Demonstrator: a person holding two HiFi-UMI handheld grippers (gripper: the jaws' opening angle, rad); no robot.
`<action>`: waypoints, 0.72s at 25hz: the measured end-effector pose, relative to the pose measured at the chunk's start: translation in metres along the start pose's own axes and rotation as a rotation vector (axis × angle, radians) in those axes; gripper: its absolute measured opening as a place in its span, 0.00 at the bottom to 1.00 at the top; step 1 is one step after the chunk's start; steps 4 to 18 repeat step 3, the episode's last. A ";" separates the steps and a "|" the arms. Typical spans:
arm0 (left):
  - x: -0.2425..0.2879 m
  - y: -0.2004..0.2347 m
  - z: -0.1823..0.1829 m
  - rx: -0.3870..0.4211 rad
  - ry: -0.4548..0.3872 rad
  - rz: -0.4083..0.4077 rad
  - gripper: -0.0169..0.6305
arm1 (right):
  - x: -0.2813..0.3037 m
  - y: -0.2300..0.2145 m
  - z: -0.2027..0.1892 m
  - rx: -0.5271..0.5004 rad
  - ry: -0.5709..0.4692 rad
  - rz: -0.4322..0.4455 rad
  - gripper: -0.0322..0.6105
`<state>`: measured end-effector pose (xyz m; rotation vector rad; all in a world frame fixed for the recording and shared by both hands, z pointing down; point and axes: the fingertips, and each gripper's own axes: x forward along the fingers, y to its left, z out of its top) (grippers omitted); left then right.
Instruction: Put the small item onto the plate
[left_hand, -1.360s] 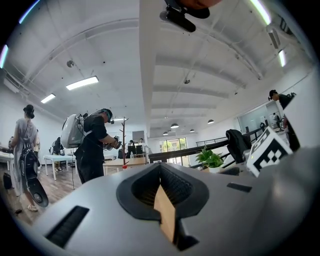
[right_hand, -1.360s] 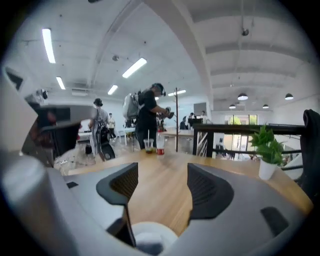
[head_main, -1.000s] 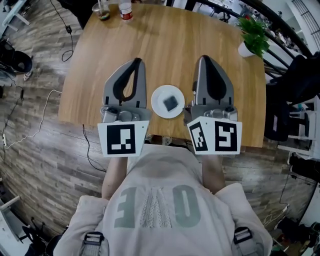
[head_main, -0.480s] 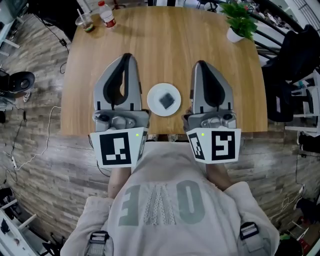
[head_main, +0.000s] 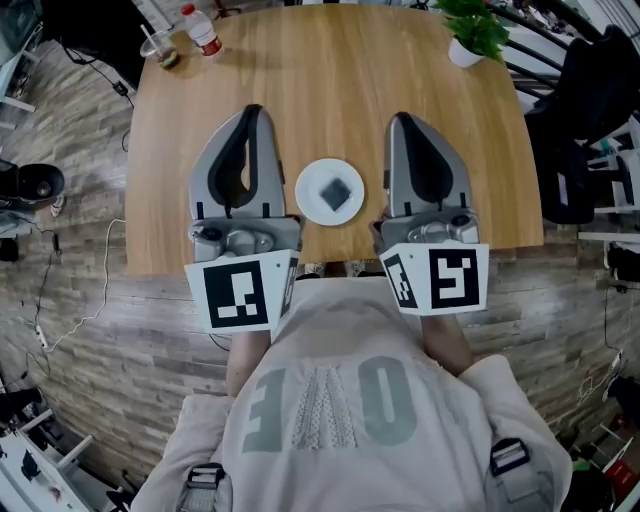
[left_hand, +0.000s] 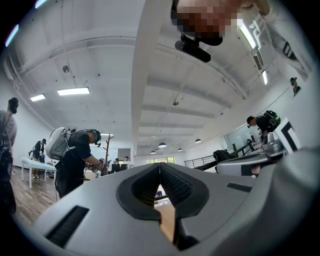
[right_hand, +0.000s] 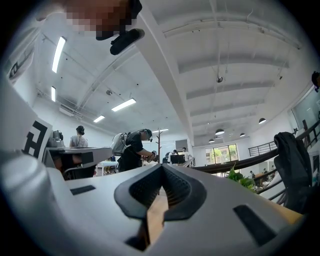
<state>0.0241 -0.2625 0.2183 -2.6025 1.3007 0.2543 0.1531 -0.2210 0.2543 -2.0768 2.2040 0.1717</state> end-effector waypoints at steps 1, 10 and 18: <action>-0.001 0.000 -0.002 0.003 0.006 0.003 0.04 | 0.000 -0.001 -0.001 -0.001 0.003 0.002 0.08; -0.001 -0.002 -0.005 0.009 0.017 0.007 0.04 | -0.001 -0.002 -0.002 -0.004 0.009 0.006 0.08; -0.001 -0.002 -0.005 0.009 0.017 0.007 0.04 | -0.001 -0.002 -0.002 -0.004 0.009 0.006 0.08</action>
